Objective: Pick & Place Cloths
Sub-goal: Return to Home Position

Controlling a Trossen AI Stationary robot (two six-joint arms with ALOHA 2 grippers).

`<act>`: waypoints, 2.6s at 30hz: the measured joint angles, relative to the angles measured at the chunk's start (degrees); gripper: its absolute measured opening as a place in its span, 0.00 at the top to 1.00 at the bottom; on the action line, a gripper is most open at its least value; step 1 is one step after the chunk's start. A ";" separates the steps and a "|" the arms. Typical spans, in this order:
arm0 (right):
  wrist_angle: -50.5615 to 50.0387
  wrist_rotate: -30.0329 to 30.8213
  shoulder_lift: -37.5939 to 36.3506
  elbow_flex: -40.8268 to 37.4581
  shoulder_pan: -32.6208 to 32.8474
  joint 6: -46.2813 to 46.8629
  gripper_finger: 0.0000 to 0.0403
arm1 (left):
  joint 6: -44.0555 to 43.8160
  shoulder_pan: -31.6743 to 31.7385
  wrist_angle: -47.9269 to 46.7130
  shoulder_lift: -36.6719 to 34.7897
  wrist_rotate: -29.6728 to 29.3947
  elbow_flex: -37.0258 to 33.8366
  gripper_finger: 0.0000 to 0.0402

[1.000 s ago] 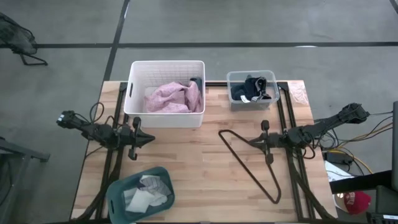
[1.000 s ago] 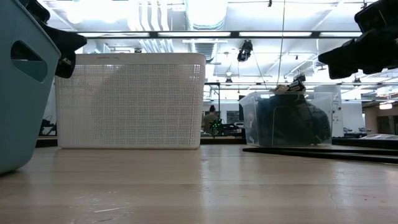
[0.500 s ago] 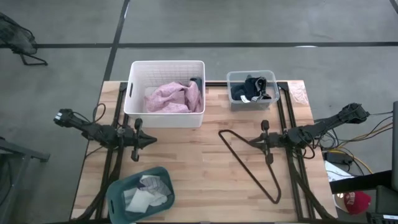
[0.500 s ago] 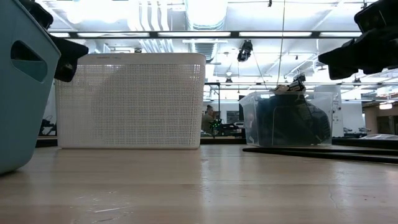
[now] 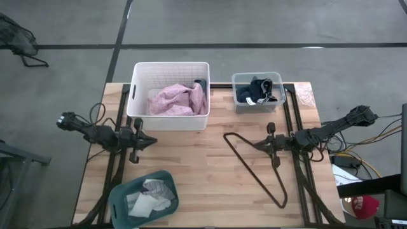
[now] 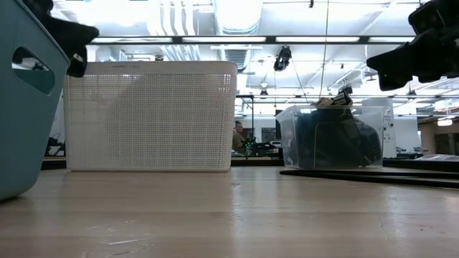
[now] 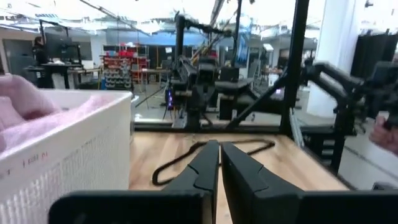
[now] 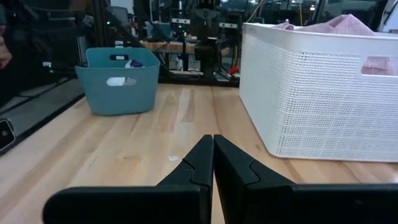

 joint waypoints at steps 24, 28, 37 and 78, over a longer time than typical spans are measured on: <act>-0.68 -0.01 0.20 0.00 0.02 -2.56 0.98 | -3.97 0.02 -2.73 -1.47 -1.75 -2.58 0.94; -0.74 -0.02 0.20 0.00 0.02 -2.52 0.98 | -3.96 0.02 -2.73 -1.47 -1.79 -2.58 0.94; -0.76 -0.02 0.20 0.00 0.02 -2.43 0.98 | -3.96 0.01 -2.73 -1.47 -1.81 -2.58 0.94; -0.85 -0.01 0.17 0.00 0.04 -2.43 0.98 | -3.94 0.01 -2.75 -1.47 -1.81 -2.56 0.94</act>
